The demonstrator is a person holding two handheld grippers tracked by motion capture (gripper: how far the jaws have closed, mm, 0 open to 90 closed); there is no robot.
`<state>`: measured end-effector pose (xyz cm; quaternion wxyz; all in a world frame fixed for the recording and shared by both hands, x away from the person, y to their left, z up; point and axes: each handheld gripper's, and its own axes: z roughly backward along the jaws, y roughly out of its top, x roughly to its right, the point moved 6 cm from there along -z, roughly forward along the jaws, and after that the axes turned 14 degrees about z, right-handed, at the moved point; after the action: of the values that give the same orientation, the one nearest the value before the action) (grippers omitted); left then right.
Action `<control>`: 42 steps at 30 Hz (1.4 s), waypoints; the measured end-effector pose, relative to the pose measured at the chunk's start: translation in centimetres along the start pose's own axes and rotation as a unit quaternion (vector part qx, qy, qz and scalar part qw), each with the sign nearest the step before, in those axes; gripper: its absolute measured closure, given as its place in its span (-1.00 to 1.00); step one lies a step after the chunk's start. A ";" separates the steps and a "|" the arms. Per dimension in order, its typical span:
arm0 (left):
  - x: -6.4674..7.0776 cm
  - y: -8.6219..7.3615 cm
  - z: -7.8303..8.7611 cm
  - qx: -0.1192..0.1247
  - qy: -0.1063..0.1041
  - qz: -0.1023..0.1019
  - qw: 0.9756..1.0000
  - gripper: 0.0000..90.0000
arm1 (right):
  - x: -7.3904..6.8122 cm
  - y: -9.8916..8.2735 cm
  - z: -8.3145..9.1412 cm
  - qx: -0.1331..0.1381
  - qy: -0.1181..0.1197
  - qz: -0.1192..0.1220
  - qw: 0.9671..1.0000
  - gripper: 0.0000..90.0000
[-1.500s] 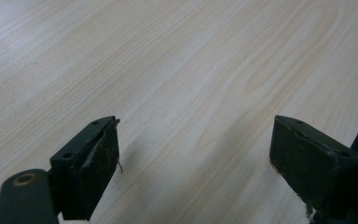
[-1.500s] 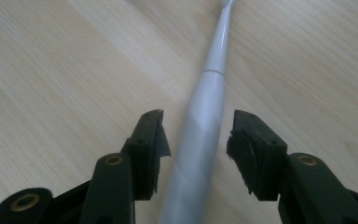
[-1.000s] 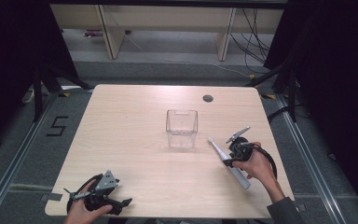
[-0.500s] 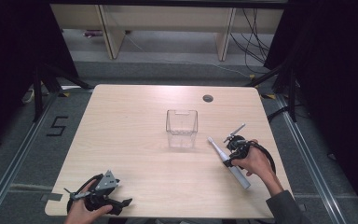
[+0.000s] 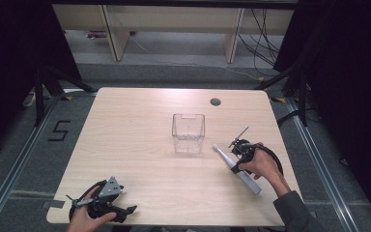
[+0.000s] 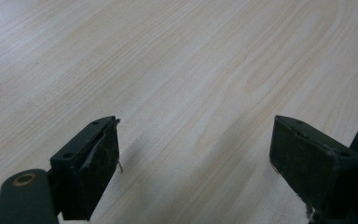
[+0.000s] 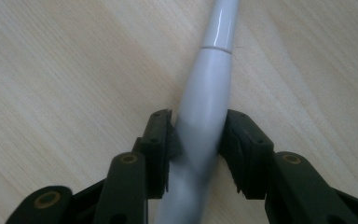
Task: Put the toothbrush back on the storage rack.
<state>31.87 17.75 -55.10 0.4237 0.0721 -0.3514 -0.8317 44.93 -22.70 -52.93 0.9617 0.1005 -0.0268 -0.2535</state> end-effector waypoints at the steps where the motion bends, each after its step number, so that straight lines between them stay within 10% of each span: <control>1: 0.0 0.0 0.0 -0.003 0.001 0.000 1.000 -0.66 | 0.0 0.0 0.0 -0.006 0.003 0.000 1.000 0.40; 32: 0.0 0.0 0.1 0.001 -0.001 -0.001 1.000 -0.66 | 0.4 0.8 -0.6 -0.100 0.013 0.053 0.993 0.48; 34: 0.1 0.0 0.1 0.001 -0.001 -0.001 1.000 -0.66 | -0.2 1.0 -0.5 -0.110 0.013 0.022 0.994 0.48; 42: 0.0 0.1 0.1 0.002 -0.001 0.000 1.000 -0.66 | -0.1 1.0 -0.6 -0.108 0.005 0.036 0.993 0.48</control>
<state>31.84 17.74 -54.99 0.4231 0.0721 -0.3534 -0.8312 45.36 -21.66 -53.29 0.9755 -0.0037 0.0020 -0.2200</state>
